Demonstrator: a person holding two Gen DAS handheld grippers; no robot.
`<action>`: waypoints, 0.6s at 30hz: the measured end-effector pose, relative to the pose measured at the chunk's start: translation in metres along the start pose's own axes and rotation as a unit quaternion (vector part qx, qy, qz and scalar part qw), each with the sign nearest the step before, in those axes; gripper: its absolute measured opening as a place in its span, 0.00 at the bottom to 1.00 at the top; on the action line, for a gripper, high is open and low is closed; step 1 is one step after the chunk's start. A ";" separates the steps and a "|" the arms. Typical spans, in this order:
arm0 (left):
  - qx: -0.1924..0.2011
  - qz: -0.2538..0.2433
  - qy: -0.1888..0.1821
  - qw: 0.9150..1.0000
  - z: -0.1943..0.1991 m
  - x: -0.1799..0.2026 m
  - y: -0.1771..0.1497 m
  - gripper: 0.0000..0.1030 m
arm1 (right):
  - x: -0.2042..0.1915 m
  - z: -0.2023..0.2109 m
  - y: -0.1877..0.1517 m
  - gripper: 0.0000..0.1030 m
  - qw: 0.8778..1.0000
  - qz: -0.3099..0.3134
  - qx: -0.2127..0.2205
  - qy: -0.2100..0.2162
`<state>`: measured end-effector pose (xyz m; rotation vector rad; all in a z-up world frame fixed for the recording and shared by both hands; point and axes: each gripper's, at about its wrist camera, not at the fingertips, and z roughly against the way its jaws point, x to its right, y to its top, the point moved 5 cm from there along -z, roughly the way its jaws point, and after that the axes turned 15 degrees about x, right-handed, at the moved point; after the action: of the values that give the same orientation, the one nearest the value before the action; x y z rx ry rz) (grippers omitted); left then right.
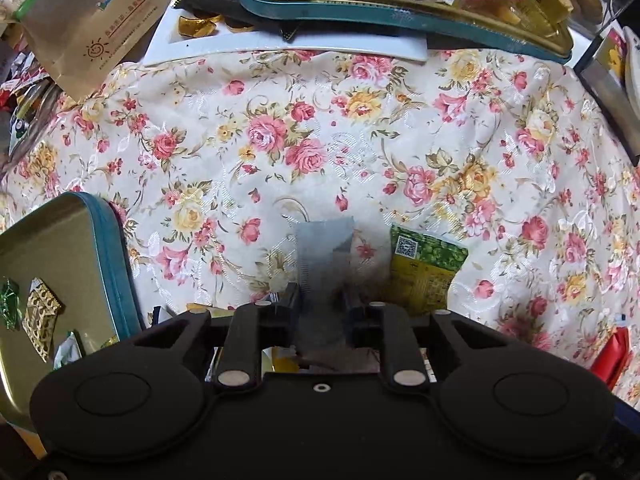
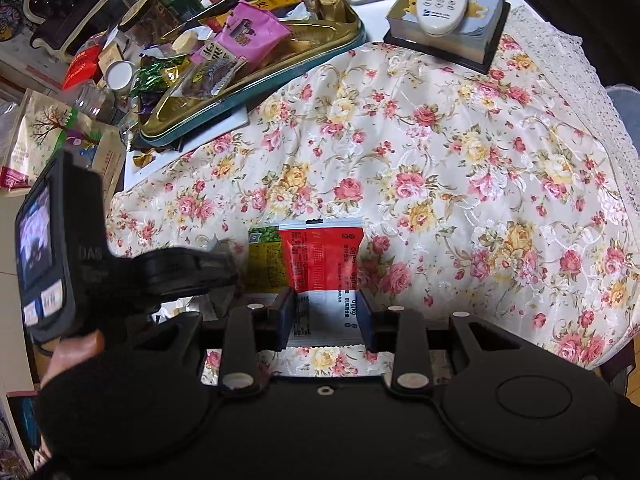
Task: Organize snacks
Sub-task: 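Grasp the white bar with the left gripper while the right grasps a red-white packet, then carry both packets over the gold tray and open both grippers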
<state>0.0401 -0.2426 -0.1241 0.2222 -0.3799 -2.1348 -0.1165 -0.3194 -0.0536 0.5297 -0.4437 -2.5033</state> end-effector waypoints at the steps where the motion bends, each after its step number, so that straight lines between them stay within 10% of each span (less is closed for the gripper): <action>1: 0.003 0.009 -0.008 1.000 0.004 -0.001 -0.002 0.25 | 0.001 0.001 -0.001 0.34 1.000 -0.003 0.001 -0.001; 18: 0.105 0.039 -0.020 0.994 0.138 -0.086 -0.045 0.25 | 0.002 0.050 -0.028 0.34 0.996 0.033 0.071 0.034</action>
<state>0.0117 -0.1225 -0.0093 0.2813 -0.6277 -2.0252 -0.1528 -0.2877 -0.0217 0.6425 -0.6057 -2.3953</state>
